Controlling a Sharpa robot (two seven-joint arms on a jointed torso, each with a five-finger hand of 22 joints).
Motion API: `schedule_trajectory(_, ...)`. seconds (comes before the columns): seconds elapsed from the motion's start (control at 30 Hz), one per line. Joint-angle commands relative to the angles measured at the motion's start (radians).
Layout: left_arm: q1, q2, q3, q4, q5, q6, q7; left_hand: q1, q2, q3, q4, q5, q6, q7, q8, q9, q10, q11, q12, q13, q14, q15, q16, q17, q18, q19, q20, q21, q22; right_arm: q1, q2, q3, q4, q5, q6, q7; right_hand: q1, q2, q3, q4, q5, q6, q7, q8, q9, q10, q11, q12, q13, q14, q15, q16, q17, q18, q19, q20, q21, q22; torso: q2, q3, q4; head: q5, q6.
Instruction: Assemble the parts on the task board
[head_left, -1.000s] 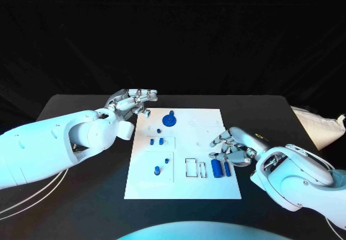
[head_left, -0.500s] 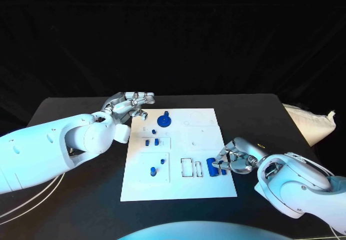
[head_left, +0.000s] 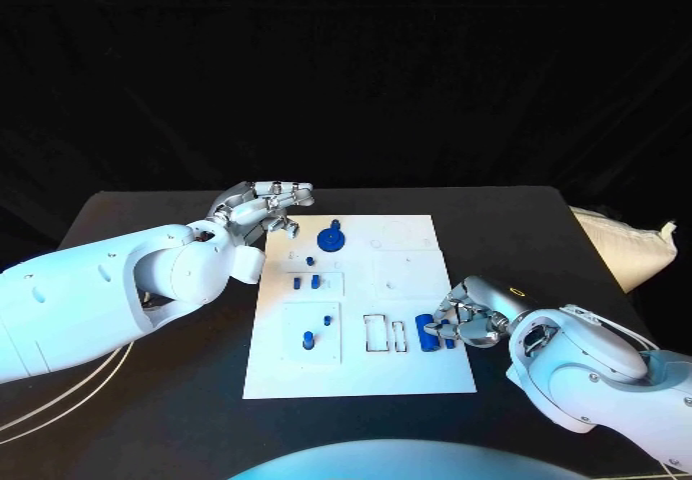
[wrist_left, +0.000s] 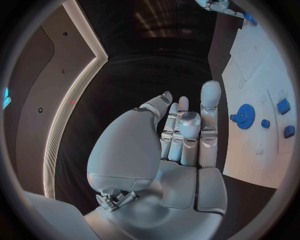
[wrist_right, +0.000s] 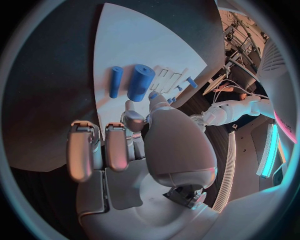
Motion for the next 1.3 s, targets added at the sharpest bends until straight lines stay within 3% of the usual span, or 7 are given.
schedule_trajectory(0.03, 0.0, 0.001, 0.001, 0.003, -0.002, 0.021, 0.006, 0.007, 0.003, -0.003, -0.002, 0.004, -0.007, -0.002, 0.002, 0.0, -0.008, -0.003, 0.005, 0.001, -0.006, 0.001, -0.003, 0.001, 0.016, -0.006, 0.002, -0.005, -0.001, -0.005, 0.011, 0.0, -0.009, -0.04, 0.038, -0.01, 0.006, 0.002, -0.006, 0.0, -0.006, -0.007, 0.0, 0.006, 0.001, -0.005, 0.0, 0.003, 0.002, 0.05, 0.002, 0.006, 0.001, -0.012, 0.007, 0.003, 0.005, 0.01, 0.001, 0.0005, -0.0003, 0.002, -0.003)
schedule_trajectory(0.5, -0.001, 0.001, 0.001, 0.003, -0.002, 0.026, 0.003, 0.007, 0.003, -0.003, -0.002, 0.004, -0.008, -0.002, 0.002, 0.0, -0.008, -0.002, 0.006, 0.001, -0.006, 0.001, -0.003, 0.0, 0.016, -0.006, 0.002, -0.007, -0.001, -0.026, 0.052, -0.001, -0.05, -0.042, 0.095, -0.011, 0.007, 0.009, -0.013, 0.003, -0.008, -0.007, 0.0, 0.01, 0.005, -0.007, 0.001, 0.002, 0.006, 0.049, 0.002, 0.005, -0.001, -0.012, 0.006, 0.003, 0.005, 0.01, 0.0, 0.0001, -0.0007, 0.01, -0.013)
schedule_trajectory(0.8, -0.002, 0.002, 0.001, 0.002, -0.002, 0.031, 0.0, 0.007, 0.004, -0.003, -0.002, 0.004, -0.008, -0.002, 0.002, 0.0, -0.008, -0.002, 0.006, 0.001, -0.007, 0.001, -0.003, -0.001, 0.016, -0.006, 0.002, -0.007, -0.002, -0.04, 0.073, -0.001, -0.062, -0.03, 0.087, -0.008, 0.017, 0.025, -0.02, 0.001, -0.002, -0.001, -0.002, 0.019, 0.012, -0.003, -0.002, 0.013, 0.025, 0.05, 0.001, 0.009, 0.007, -0.013, 0.008, 0.003, 0.008, 0.017, -0.001, 0.0004, -0.0013, 0.016, -0.014)
schedule_trajectory(1.0, -0.002, 0.0, 0.001, 0.003, -0.002, 0.033, -0.001, 0.007, 0.004, -0.003, -0.002, 0.004, -0.008, -0.002, 0.002, 0.0, -0.008, -0.002, 0.006, 0.001, -0.007, 0.001, -0.003, -0.001, 0.016, -0.006, 0.002, -0.007, -0.002, -0.043, 0.078, -0.001, -0.054, -0.02, 0.027, -0.006, 0.051, 0.062, -0.02, -0.004, 0.02, 0.02, -0.011, 0.038, 0.03, 0.01, -0.009, 0.031, 0.057, 0.053, -0.005, 0.017, 0.024, -0.016, 0.014, -0.001, 0.018, 0.032, -0.002, 0.0001, -0.0028, 0.018, -0.013)
schedule_trajectory(1.13, -0.002, -0.001, 0.001, 0.004, -0.002, 0.034, -0.001, 0.007, 0.005, -0.003, -0.002, 0.004, -0.007, -0.002, 0.003, 0.0, -0.008, -0.003, 0.007, 0.001, -0.007, 0.001, -0.003, -0.001, 0.016, -0.006, 0.002, -0.007, -0.002, -0.043, 0.067, 0.0, -0.036, 0.012, -0.024, 0.001, 0.062, 0.075, -0.019, -0.003, 0.033, 0.026, -0.015, 0.045, 0.038, 0.012, -0.013, 0.028, 0.059, 0.054, -0.008, 0.022, 0.034, -0.018, 0.017, -0.003, 0.023, 0.04, -0.002, 0.0013, -0.0032, 0.021, -0.013)
schedule_trajectory(1.3, -0.002, -0.002, 0.001, 0.004, -0.002, 0.035, -0.002, 0.007, 0.005, -0.003, -0.002, 0.004, -0.007, -0.002, 0.003, 0.0, -0.008, -0.003, 0.007, 0.001, -0.007, 0.001, -0.003, -0.002, 0.016, -0.006, 0.002, -0.007, -0.002, -0.04, 0.051, 0.007, -0.008, 0.061, -0.073, 0.014, 0.061, 0.086, -0.026, 0.001, 0.068, 0.029, -0.018, 0.05, 0.047, 0.014, -0.016, 0.02, 0.059, 0.056, -0.011, 0.027, 0.044, -0.019, 0.02, -0.007, 0.027, 0.047, -0.002, -0.0005, -0.0025, 0.02, -0.01)
